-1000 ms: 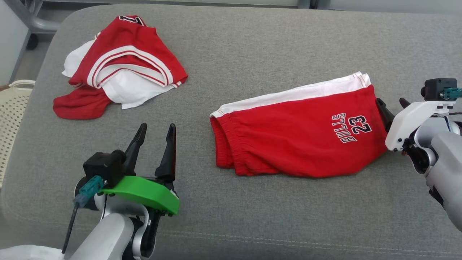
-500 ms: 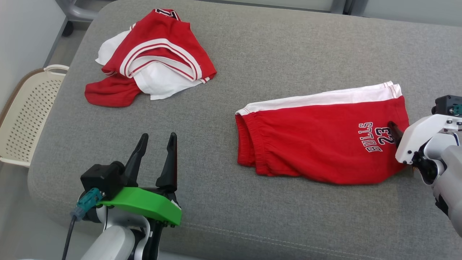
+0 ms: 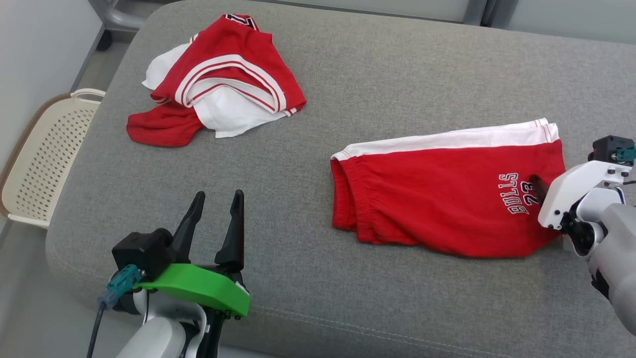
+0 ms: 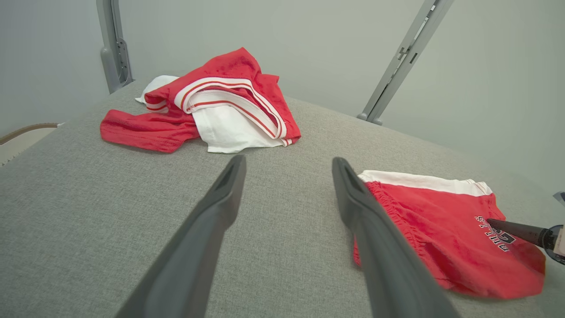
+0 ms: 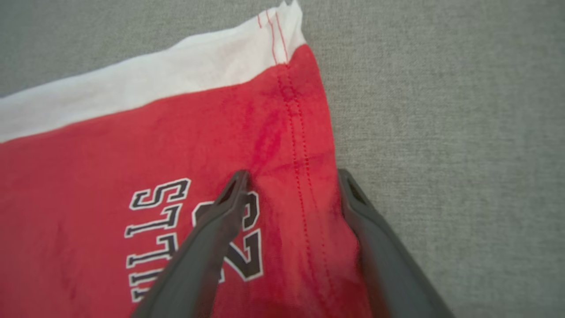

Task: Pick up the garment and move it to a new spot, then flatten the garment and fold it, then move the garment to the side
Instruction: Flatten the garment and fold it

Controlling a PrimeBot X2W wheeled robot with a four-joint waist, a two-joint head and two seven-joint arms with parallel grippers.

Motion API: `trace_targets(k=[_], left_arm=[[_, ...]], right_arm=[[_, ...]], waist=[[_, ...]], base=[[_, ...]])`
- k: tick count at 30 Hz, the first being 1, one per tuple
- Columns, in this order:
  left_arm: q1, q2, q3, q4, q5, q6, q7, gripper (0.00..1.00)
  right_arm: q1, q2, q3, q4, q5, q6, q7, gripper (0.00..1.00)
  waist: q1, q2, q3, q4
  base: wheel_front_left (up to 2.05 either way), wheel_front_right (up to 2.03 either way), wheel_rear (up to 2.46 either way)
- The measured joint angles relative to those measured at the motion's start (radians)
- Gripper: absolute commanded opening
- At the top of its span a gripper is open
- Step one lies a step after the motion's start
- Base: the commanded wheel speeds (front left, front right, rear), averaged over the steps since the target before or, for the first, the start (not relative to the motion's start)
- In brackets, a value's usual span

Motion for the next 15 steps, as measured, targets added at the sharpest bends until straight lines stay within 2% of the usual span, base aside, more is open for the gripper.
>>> trace_targets(k=[1,7,15], left_arm=[[0.002,0.001,0.002,0.000,-0.001,0.001,0.000,1.00],[0.015,0.014,0.008,-0.003,-0.006,0.005,-0.001,1.00],[0.027,0.015,0.012,-0.010,-0.015,0.011,-0.007,1.00]], right_arm=[[0.001,0.003,0.001,-0.004,0.003,0.000,-0.001,0.00],[0.007,0.015,0.005,-0.022,0.016,0.001,-0.029,0.00],[0.019,-0.036,-0.012,-0.091,0.068,0.001,-0.053,0.00]], waist=[[0.0000,0.0000,-0.001,-0.002],[0.0000,0.0000,-0.011,-0.032],[0.0000,0.0000,-0.026,-0.103]], base=[[0.00,0.00,0.00],[0.00,0.00,0.00],[0.00,0.00,0.00]])
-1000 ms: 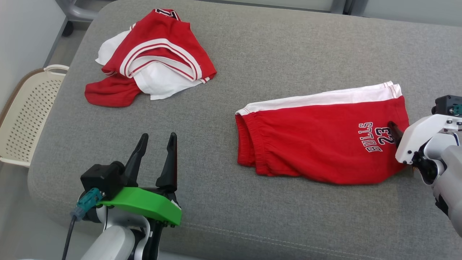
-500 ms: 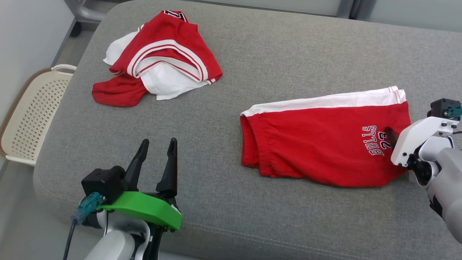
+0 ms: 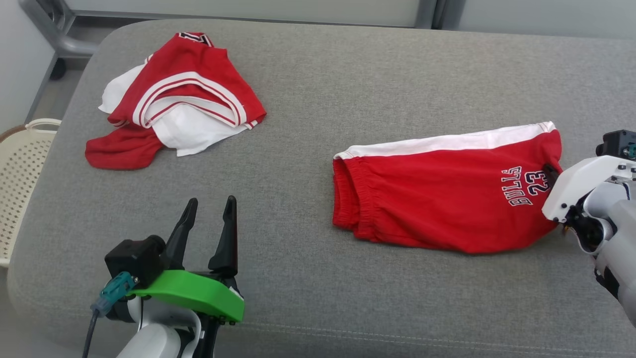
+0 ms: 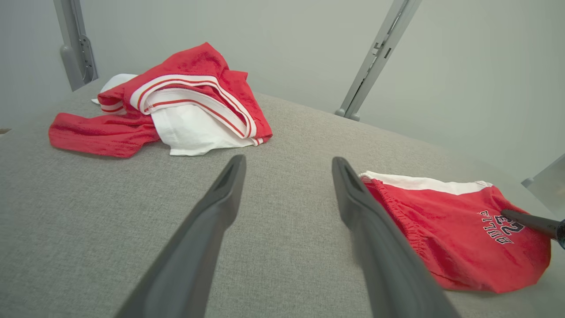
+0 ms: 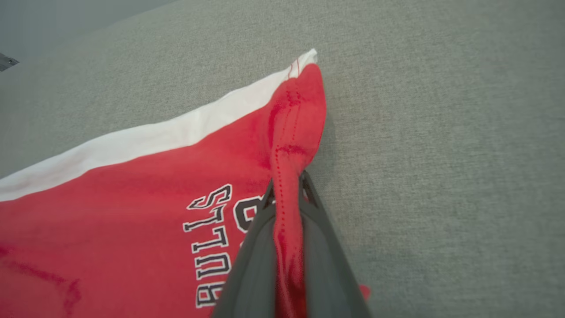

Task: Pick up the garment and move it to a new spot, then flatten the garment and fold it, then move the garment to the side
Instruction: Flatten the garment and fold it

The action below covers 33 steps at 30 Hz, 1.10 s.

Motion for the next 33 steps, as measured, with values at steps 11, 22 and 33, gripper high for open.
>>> trace_targets(k=[11,22,33], left_arm=[[0.011,-0.004,0.001,-0.010,-0.009,0.005,-0.004,1.00],[0.012,0.000,0.002,-0.008,-0.016,0.009,-0.004,1.00],[0.026,-0.018,-0.005,0.002,-0.028,0.008,-0.017,1.00]], right_arm=[[0.030,-0.107,0.007,-0.038,0.015,0.000,-0.017,0.00],[0.017,-0.064,0.042,-0.093,0.001,0.000,-0.072,0.00],[-0.041,-0.031,0.138,-0.201,-0.107,0.000,-0.062,0.00]], waist=[[0.0000,0.0000,-0.020,-0.101],[0.0000,0.0000,-0.026,-0.138],[0.0000,0.0000,-0.076,-0.137]], base=[[0.00,0.00,0.00],[0.00,0.00,0.00],[0.00,0.00,0.00]])
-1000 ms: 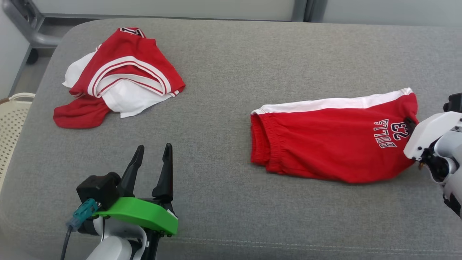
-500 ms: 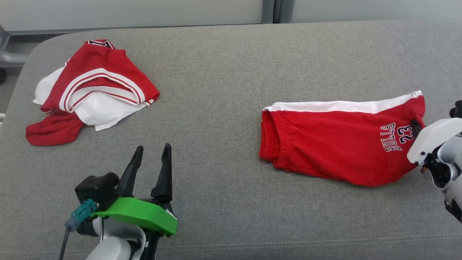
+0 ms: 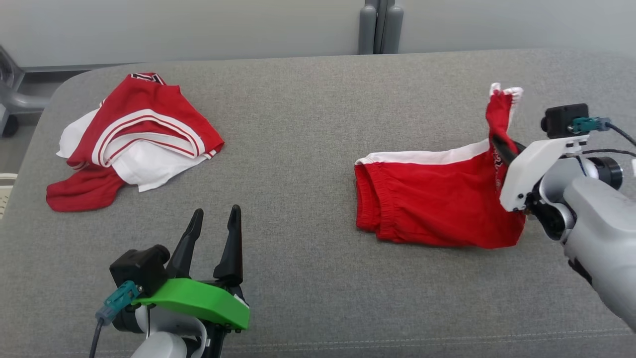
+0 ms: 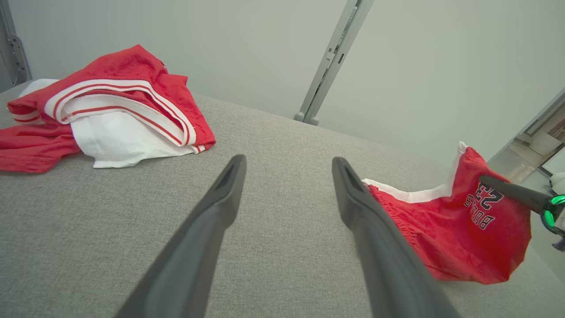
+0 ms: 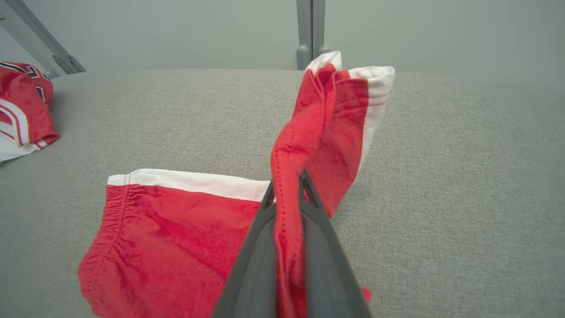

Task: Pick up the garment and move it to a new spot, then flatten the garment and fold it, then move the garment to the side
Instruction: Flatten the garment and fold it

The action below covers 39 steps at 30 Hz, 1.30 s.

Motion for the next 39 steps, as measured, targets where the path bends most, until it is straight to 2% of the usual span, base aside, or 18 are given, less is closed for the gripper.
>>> trace_targets(k=[5,11,27,28,29,30,31,35,39], left_arm=[[0.011,-0.007,0.000,0.006,-0.009,-0.007,-0.010,1.00],[0.012,-0.017,-0.005,0.012,-0.013,-0.014,-0.020,1.00],[0.004,-0.041,-0.022,0.048,-0.015,-0.036,-0.031,1.00],[0.003,-0.041,-0.023,0.051,-0.016,-0.037,-0.031,1.00],[0.003,-0.042,-0.023,0.054,-0.016,-0.037,-0.031,1.00],[0.003,-0.042,-0.022,0.057,-0.016,-0.037,-0.031,1.00],[0.003,-0.042,-0.023,0.059,-0.016,-0.037,-0.031,1.00],[0.005,-0.042,-0.026,0.062,-0.017,-0.036,-0.031,1.00],[0.015,-0.042,-0.031,0.060,-0.021,-0.035,-0.031,1.00]], right_arm=[[0.000,0.067,0.037,-0.048,-0.045,0.000,0.035,0.00],[0.006,0.135,0.051,-0.048,-0.069,0.000,0.063,0.00],[0.010,0.241,0.072,0.110,-0.125,0.000,0.094,0.00],[0.010,0.247,0.072,0.119,-0.125,0.000,0.094,0.13],[0.010,0.253,0.074,0.125,-0.125,0.000,0.094,0.41],[0.010,0.258,0.076,0.131,-0.125,0.000,0.093,0.76],[0.010,0.263,0.078,0.137,-0.125,0.000,0.089,1.00],[0.010,0.277,0.088,0.128,-0.128,0.000,0.062,1.00],[0.009,0.261,0.091,0.086,-0.123,0.000,0.030,1.00]], waist=[[0.0000,0.0000,-0.019,0.016],[0.0000,0.0000,-0.021,0.044],[0.0000,0.0000,0.000,0.128],[0.0001,0.0000,-0.001,0.130],[0.0000,0.0000,-0.003,0.130],[0.0000,0.0000,-0.006,0.130],[0.0000,0.0000,-0.009,0.129],[0.0000,0.0000,-0.024,0.117],[0.0000,0.0000,-0.043,0.095]], base=[[0.00,0.00,0.00],[0.00,0.00,0.00],[0.00,0.00,0.00],[0.00,0.00,0.00],[0.00,0.00,0.00],[0.00,0.00,0.00],[0.00,0.00,0.00],[0.00,0.00,0.00],[0.00,0.00,0.00]])
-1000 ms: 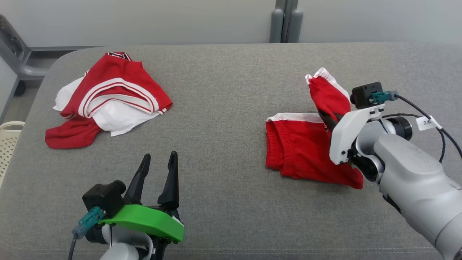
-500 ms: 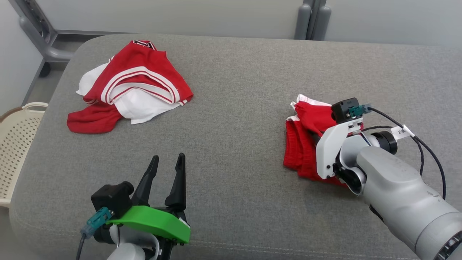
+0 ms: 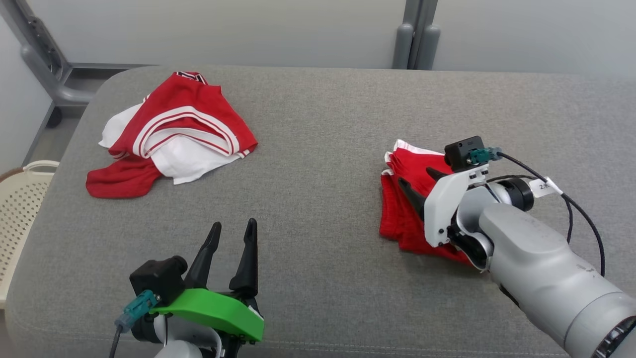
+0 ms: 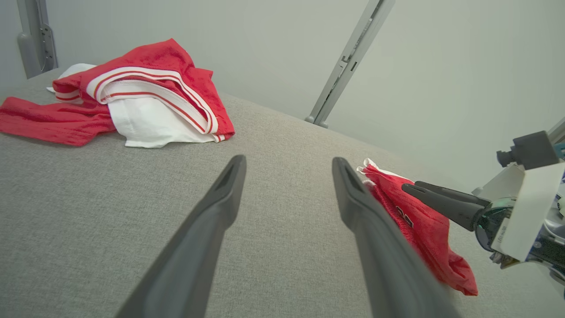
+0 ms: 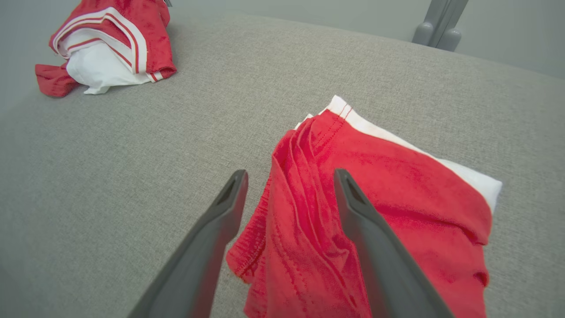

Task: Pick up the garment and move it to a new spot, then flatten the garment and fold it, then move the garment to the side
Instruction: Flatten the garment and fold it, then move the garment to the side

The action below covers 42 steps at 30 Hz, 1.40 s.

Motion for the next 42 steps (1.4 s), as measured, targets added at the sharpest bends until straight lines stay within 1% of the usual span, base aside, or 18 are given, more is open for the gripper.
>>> trace_targets(k=[5,11,14,17,18,19,20,21,22,23,32,38,42], left_arm=[[0.022,0.000,-0.010,-0.010,-0.001,0.007,0.001,1.00],[0.034,-0.015,-0.040,-0.021,-0.001,0.008,0.010,1.00],[0.037,-0.024,-0.058,-0.021,0.002,0.008,0.015,1.00],[0.037,-0.027,-0.064,-0.021,0.006,0.008,0.015,1.00],[0.037,-0.027,-0.065,-0.021,0.006,0.008,0.016,1.00],[0.037,-0.027,-0.067,-0.022,0.006,0.008,0.019,1.00],[0.037,-0.027,-0.068,-0.022,0.007,0.008,0.019,1.00],[0.036,-0.027,-0.069,-0.022,0.010,0.008,0.020,1.00],[0.035,-0.026,-0.069,-0.023,0.012,0.008,0.020,1.00],[0.033,-0.024,-0.068,-0.024,0.013,0.010,0.021,1.00],[0.008,-0.003,-0.058,-0.041,0.020,0.018,0.030,1.00],[-0.004,0.001,-0.055,-0.045,0.023,0.021,0.033,1.00],[-0.004,0.003,-0.052,-0.046,0.023,0.026,0.032,1.00]], right_arm=[[0.000,-0.064,-0.028,-0.036,0.012,0.000,-0.055,1.00],[0.042,-0.150,-0.088,-0.033,0.028,0.000,-0.123,1.00],[0.070,-0.170,-0.110,-0.026,0.035,0.000,-0.148,1.00],[0.101,-0.166,-0.125,-0.025,0.041,0.000,-0.165,1.00],[0.110,-0.161,-0.128,-0.025,0.042,0.000,-0.171,0.76],[0.119,-0.153,-0.133,-0.025,0.045,0.000,-0.177,0.43],[0.126,-0.145,-0.136,-0.025,0.045,0.000,-0.183,0.26],[0.132,-0.138,-0.139,-0.024,0.045,0.000,-0.189,0.26],[0.139,-0.131,-0.142,-0.022,0.045,0.000,-0.191,0.04],[0.144,-0.123,-0.144,-0.020,0.046,0.000,-0.197,0.00],[0.161,-0.051,-0.138,0.018,0.056,0.000,-0.206,0.00],[0.157,-0.020,-0.114,0.042,0.061,0.000,-0.199,0.00],[0.147,-0.001,-0.089,0.037,0.057,0.000,-0.198,0.00]], waist=[[0.0000,0.0000,-0.024,-0.038],[0.0000,0.0001,-0.045,-0.083],[0.0000,0.0000,-0.047,-0.100],[0.0000,0.0000,-0.040,-0.108],[0.0000,0.0000,-0.037,-0.109],[0.0000,0.0000,-0.033,-0.109],[0.0000,0.0000,-0.028,-0.108],[0.0000,0.0000,-0.024,-0.106],[0.0000,0.0000,-0.020,-0.103],[0.0000,0.0001,-0.016,-0.099],[0.0000,0.0000,0.020,-0.030],[0.0000,0.0000,0.040,0.022],[0.0000,0.0000,0.048,0.040]], base=[[0.00,0.00,0.00],[0.00,0.00,0.00],[0.00,0.00,0.00],[0.00,0.00,0.00],[0.00,0.00,0.00],[0.00,0.00,0.00],[0.00,0.00,0.00],[0.00,0.00,0.00],[0.00,0.00,0.00],[0.00,0.00,0.00],[0.00,0.00,0.00],[0.00,0.00,0.00],[0.00,0.00,0.00]])
